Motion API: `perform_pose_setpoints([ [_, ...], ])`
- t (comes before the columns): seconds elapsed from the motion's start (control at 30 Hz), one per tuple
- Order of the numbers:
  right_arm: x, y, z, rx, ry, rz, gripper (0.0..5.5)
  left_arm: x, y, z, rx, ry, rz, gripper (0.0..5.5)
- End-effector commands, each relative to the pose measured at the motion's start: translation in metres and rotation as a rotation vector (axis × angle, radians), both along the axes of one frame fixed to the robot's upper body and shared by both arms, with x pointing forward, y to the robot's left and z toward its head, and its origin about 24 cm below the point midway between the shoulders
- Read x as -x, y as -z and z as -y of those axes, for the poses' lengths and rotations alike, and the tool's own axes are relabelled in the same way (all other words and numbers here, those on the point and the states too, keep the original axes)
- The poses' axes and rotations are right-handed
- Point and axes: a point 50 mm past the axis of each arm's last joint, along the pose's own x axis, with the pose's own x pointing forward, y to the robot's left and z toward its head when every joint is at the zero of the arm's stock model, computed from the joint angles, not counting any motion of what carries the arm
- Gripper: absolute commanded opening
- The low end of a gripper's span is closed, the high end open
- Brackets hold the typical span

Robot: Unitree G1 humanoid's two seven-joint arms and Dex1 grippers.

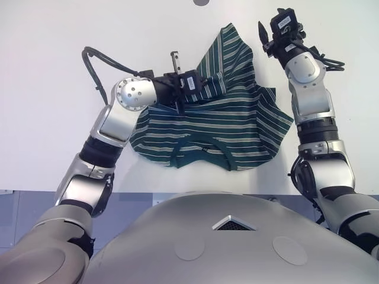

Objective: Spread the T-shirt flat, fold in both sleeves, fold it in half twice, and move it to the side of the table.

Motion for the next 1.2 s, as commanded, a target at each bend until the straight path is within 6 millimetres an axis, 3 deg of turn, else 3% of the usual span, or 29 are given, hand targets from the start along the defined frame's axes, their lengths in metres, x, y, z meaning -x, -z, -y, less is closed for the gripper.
perform_pose_setpoints([
  [0.03,-0.009,-0.015,0.017,-0.028,0.106,0.059,2.54,-0.048,-0.013,-0.028,-0.009,-0.362,0.097,0.01],
  [0.2,-0.011,-0.015,0.018,-0.047,0.135,0.067,2.54,-0.093,-0.016,-0.051,-0.052,-0.671,0.17,0.01],
  [0.37,-0.009,-0.011,0.013,-0.06,0.128,0.061,2.54,-0.116,-0.005,-0.08,-0.079,-0.912,0.152,0.01],
  [0.43,-0.008,-0.01,0.011,-0.063,0.127,0.058,2.54,-0.118,-0.001,-0.077,-0.055,-0.913,0.124,0.01],
  [0.57,-0.007,-0.006,0.005,-0.065,0.109,0.052,2.54,-0.119,0.001,-0.061,0.009,-0.845,0.121,0.81],
  [0.67,-0.006,-0.005,0.002,-0.067,0.102,0.052,2.54,-0.121,-0.003,-0.066,-0.031,-0.883,0.19,1.34],
  [0.77,-0.004,-0.008,0.001,-0.079,0.077,0.064,2.54,-0.128,-0.022,-0.077,0.0,-0.968,0.322,1.81],
  [0.87,0.003,-0.011,-0.006,-0.072,-0.05,0.048,2.54,-0.13,-0.055,-0.07,0.165,-0.939,0.459,2.0],
  [0.93,0.039,-0.006,-0.012,-0.032,-0.356,-0.062,2.54,-0.114,-0.082,-0.05,0.369,-0.785,0.501,2.0],
  [1.03,0.103,0.0,-0.013,-0.016,-0.717,-0.289,2.54,-0.08,-0.1,-0.038,0.535,-0.653,0.503,2.0],
  [1.1,0.129,-0.005,-0.003,-0.043,-0.811,-0.413,2.54,-0.057,-0.107,-0.037,0.606,-0.61,0.492,2.0],
  [1.2,0.154,-0.005,0.014,-0.06,-0.841,-0.577,2.54,-0.027,-0.108,-0.034,0.642,-0.565,0.452,2.0],
])
